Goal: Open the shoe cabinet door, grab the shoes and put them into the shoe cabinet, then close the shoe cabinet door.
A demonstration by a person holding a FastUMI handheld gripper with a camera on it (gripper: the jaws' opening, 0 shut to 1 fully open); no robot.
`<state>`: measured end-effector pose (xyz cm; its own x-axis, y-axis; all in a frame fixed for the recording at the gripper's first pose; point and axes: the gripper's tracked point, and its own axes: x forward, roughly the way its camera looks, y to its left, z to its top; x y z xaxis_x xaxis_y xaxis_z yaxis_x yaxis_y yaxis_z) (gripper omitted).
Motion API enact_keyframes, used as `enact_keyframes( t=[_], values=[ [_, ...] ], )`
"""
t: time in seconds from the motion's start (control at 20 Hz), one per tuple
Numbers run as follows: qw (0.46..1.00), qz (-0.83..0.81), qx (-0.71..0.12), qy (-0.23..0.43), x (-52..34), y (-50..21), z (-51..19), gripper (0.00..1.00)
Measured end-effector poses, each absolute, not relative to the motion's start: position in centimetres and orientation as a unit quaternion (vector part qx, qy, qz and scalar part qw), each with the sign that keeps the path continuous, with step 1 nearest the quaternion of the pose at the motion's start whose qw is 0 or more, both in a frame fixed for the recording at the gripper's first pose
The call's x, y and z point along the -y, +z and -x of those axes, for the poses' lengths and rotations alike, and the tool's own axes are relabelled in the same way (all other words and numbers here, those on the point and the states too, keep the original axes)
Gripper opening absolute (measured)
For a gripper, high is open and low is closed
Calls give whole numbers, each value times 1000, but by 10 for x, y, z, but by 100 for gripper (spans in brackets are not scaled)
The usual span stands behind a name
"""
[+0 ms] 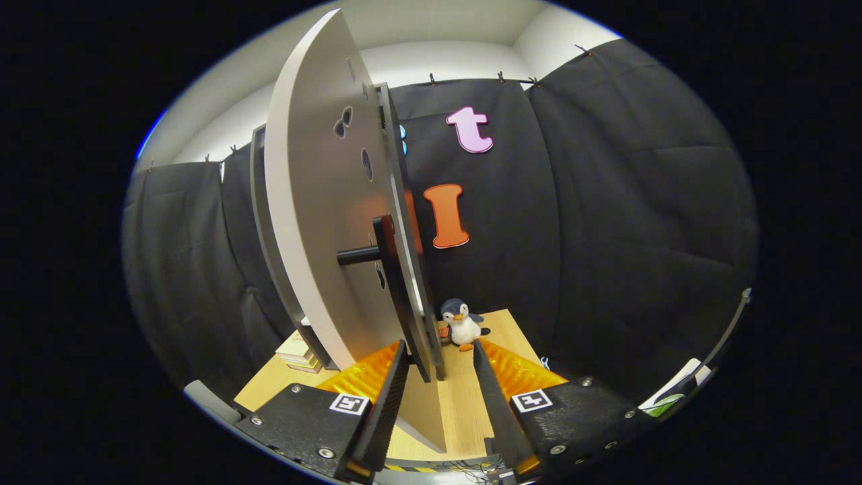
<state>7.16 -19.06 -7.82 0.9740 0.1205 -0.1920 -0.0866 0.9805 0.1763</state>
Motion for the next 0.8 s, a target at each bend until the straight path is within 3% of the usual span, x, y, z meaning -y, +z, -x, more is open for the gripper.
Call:
enact_keyframes(
  t=[0.8],
  values=[
    [982, -63, -81, 158, 129, -79, -66, 65]
  ],
)
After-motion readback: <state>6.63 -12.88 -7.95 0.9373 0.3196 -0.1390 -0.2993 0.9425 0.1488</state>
